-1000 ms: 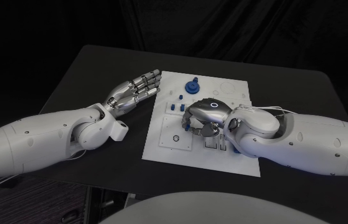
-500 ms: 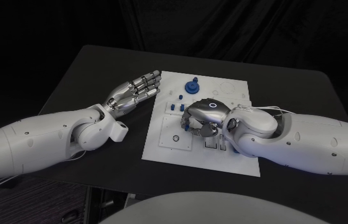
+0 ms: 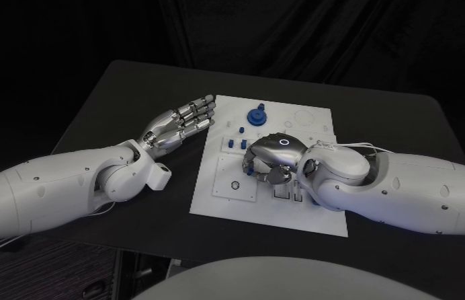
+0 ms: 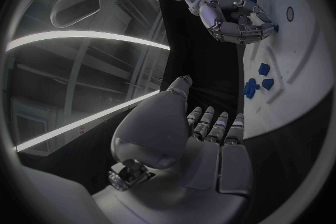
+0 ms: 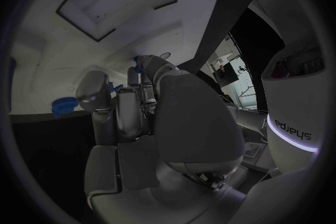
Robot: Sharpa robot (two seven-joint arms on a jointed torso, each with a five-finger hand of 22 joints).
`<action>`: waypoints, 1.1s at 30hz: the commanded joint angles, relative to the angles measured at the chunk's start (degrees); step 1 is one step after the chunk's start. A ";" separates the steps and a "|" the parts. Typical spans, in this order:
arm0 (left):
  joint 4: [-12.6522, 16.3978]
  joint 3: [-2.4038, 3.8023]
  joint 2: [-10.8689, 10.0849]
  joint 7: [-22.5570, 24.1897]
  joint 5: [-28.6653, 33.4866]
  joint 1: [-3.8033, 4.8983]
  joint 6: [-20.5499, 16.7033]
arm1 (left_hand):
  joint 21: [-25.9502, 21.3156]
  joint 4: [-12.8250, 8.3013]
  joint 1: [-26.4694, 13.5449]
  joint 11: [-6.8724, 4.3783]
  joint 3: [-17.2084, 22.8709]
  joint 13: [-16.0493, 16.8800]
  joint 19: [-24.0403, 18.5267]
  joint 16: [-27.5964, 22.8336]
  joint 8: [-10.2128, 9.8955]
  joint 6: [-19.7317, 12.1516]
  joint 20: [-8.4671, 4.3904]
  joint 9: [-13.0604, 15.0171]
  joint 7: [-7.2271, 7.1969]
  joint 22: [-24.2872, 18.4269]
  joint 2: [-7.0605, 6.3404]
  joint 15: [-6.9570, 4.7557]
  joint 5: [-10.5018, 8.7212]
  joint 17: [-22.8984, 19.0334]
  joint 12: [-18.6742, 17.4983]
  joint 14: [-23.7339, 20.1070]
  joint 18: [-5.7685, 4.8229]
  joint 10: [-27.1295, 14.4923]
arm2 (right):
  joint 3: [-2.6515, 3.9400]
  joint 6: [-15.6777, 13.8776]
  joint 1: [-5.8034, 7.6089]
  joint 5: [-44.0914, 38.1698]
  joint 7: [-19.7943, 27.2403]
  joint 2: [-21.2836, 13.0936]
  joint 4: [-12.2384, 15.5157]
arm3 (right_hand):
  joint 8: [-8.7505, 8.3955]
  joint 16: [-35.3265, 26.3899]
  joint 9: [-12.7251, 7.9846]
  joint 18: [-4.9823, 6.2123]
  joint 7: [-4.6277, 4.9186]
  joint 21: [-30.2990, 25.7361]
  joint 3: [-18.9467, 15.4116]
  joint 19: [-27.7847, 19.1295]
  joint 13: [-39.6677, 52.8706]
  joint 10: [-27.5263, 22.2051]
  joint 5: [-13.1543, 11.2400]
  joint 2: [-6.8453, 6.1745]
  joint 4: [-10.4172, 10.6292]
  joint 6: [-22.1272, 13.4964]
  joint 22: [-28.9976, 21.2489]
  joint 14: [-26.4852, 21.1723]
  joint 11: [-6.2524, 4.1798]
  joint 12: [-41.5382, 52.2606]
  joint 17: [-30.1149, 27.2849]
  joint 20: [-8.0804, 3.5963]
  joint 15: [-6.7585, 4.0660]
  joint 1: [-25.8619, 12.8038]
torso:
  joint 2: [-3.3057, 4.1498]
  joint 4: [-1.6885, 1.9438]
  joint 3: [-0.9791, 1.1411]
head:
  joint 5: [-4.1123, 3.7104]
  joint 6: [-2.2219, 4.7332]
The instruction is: Assemble the parts on the task board
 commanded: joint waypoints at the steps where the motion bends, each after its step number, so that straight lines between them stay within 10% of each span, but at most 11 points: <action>1: 0.10 0.04 0.06 3.51 0.13 -0.16 0.88 | -0.19 -0.37 -0.15 -0.16 0.11 -0.02 -0.23 0.29 0.17 0.34 0.16 0.08 0.21 0.04 0.61 0.28 0.10 0.07 0.37 0.16 0.69 -0.29 | -0.04 1.25 -0.27 -0.82 -1.24 -0.01 0.06 | -0.38 -0.19 0.09 -0.36 0.02 -0.20 0.05 -0.49 0.01 0.26 -0.04 0.05 -0.45 -0.37 6.75 0.01 0.13 0.24 -0.05 0.09 0.25 0.40 | 0.02 0.02 0.00 | -0.03 0.00; 11: 0.05 0.04 0.09 3.40 0.13 -0.25 0.93 | -0.19 -0.41 -0.16 -0.31 0.24 -0.01 -0.22 0.35 0.27 0.98 0.15 0.16 0.79 0.04 0.71 0.37 0.11 0.06 0.55 0.18 0.55 -0.28 | -0.04 1.55 -0.35 -0.89 -0.76 0.04 -0.06 | -2.68 -0.72 -0.75 -0.25 0.98 -1.21 0.46 -1.37 -0.65 -2.28 -1.29 -0.50 -0.45 -4.18 6.45 -0.62 1.15 -1.24 -0.71 0.65 1.11 -0.24 | 0.00 -0.03 0.00 | 0.01 0.00; 21: -0.08 0.04 0.07 3.32 0.13 -0.35 0.91 | -0.19 -0.43 -0.16 -0.37 0.27 -0.01 -0.22 0.35 0.29 1.12 0.15 0.18 0.96 0.05 0.72 0.38 0.12 0.05 0.56 0.17 0.52 -0.29 | -0.04 1.59 -0.52 -0.89 -0.33 -0.11 -0.29 | -7.72 -2.88 -4.75 0.90 -2.29 -7.71 -2.81 -5.13 -3.54 -13.93 -12.26 -2.38 2.23 -13.11 4.64 -3.51 3.68 -5.96 -3.78 2.83 3.02 -2.81 | 0.02 -0.03 0.01 | 0.05 0.00; 33: 0.24 0.04 -0.40 3.22 0.14 -0.42 0.62 | -0.19 -0.43 -0.16 -0.37 0.27 -0.01 -0.22 0.35 0.29 1.12 0.15 0.18 0.96 0.05 0.72 0.38 0.12 0.05 0.56 0.17 0.52 -0.29 | 0.09 -2.14 0.34 0.07 0.40 -4.11 2.23 | -7.19 -3.24 -6.46 1.24 -2.69 -10.43 -8.40 -6.10 -3.49 -18.64 -13.75 -1.59 5.14 -13.29 4.14 -4.85 3.97 -3.27 -5.00 2.68 2.67 -0.55 | 0.01 -0.02 0.04 | 0.19 0.00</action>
